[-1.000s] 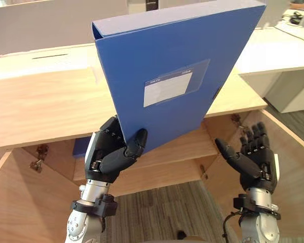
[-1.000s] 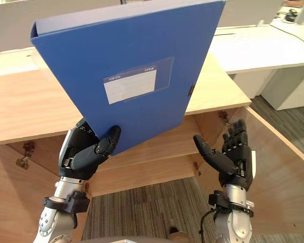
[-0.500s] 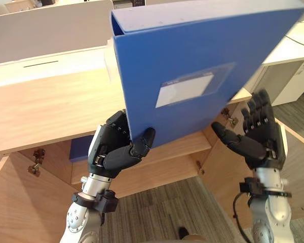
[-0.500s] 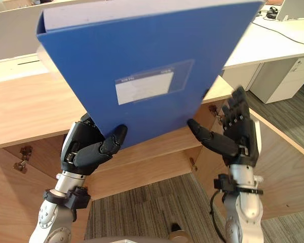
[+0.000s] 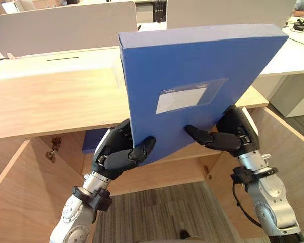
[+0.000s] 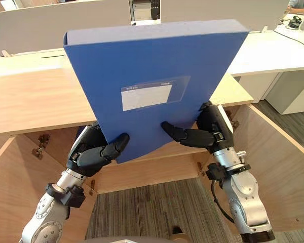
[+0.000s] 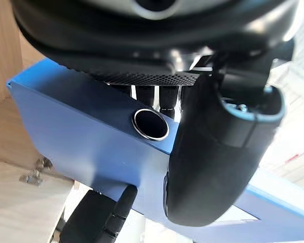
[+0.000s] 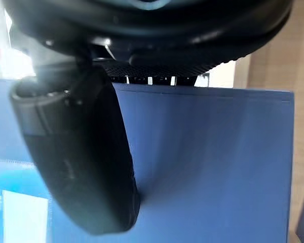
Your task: Walk over to the cabinet, pick up the folder, carry it to the office cabinet, place the folder inside the office cabinet, then close the office cabinet door
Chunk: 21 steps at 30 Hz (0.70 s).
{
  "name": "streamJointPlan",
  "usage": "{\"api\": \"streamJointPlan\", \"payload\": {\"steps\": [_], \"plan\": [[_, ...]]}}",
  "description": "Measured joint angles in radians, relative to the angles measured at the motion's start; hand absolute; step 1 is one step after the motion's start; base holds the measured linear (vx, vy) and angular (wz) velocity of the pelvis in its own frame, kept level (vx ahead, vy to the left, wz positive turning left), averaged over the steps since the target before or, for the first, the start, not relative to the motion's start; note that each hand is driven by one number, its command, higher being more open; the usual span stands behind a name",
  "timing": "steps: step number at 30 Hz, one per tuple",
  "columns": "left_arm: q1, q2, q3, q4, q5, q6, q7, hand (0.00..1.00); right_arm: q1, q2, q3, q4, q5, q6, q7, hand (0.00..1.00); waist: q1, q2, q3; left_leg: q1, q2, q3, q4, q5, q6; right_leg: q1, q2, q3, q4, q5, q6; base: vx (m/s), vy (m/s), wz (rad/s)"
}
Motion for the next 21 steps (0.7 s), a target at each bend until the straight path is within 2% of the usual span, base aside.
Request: {"api": "streamJointPlan", "payload": {"steps": [6,7,10,13,14,15,18,21], "plan": [[-0.002,0.015,0.002,0.017,0.004,-0.006,0.007,0.0,-0.008,-0.021,0.034,0.006,0.021,0.0,0.007,0.0,0.014,-0.007,-0.005,0.007,-0.004,-0.026,-0.036,0.028,0.002,0.001,-0.001,-0.027,0.0,0.0,0.0,-0.02,-0.031,0.13],[-0.002,0.009,0.012,0.02,0.021,-0.006,0.015,1.0,-0.008,-0.017,0.044,0.006,0.023,-0.001,0.013,0.0,0.015,-0.009,-0.007,0.008,-0.004,-0.03,-0.041,0.032,0.001,0.001,-0.001,-0.029,0.0,0.0,0.0,-0.03,-0.028,0.12],[0.002,-0.047,0.055,0.022,0.109,-0.009,0.03,1.0,-0.007,0.046,0.083,-0.005,0.007,0.0,0.032,0.0,0.024,-0.016,-0.011,0.007,-0.005,-0.041,-0.051,0.042,0.0,0.001,-0.001,-0.042,0.0,0.0,0.0,-0.05,-0.031,0.13],[0.021,-0.222,0.108,0.017,0.235,-0.057,0.068,1.0,-0.007,0.169,0.08,-0.005,-0.051,0.001,0.001,0.0,0.033,-0.018,-0.013,0.001,-0.01,-0.053,-0.056,0.042,-0.003,0.001,-0.008,-0.056,0.0,-0.001,-0.002,-0.06,-0.016,0.1],[0.024,-0.256,0.121,0.018,0.254,-0.061,0.082,1.0,-0.007,0.191,0.08,-0.005,-0.057,0.002,-0.002,0.0,0.035,-0.018,-0.013,0.0,-0.011,-0.054,-0.056,0.043,-0.003,0.001,-0.008,-0.057,0.0,-0.002,-0.003,-0.05,-0.018,0.1],[0.039,-0.332,0.164,0.025,0.304,-0.071,0.117,1.0,-0.007,0.251,0.08,-0.005,-0.062,0.002,-0.014,0.0,0.037,-0.018,-0.013,-0.001,-0.012,-0.06,-0.057,0.045,-0.005,0.002,-0.009,-0.062,0.0,-0.006,-0.009,-0.04,-0.019,0.09],[0.068,-0.44,0.26,0.082,0.366,-0.089,0.196,1.0,-0.003,0.342,0.069,-0.006,-0.085,0.002,-0.045,0.0,0.042,-0.018,-0.013,-0.006,-0.011,-0.084,-0.057,0.052,-0.009,0.006,-0.008,-0.086,0.002,-0.012,-0.018,-0.04,-0.038,0.21],[0.095,-0.482,0.341,0.154,0.405,-0.099,0.257,1.0,0.001,0.363,0.031,-0.005,-0.102,0.002,-0.065,0.0,0.052,-0.018,-0.013,-0.013,-0.011,-0.103,-0.057,0.063,-0.004,0.009,-0.007,-0.11,0.001,-0.017,-0.023,-0.02,-0.038,0.24]]}}
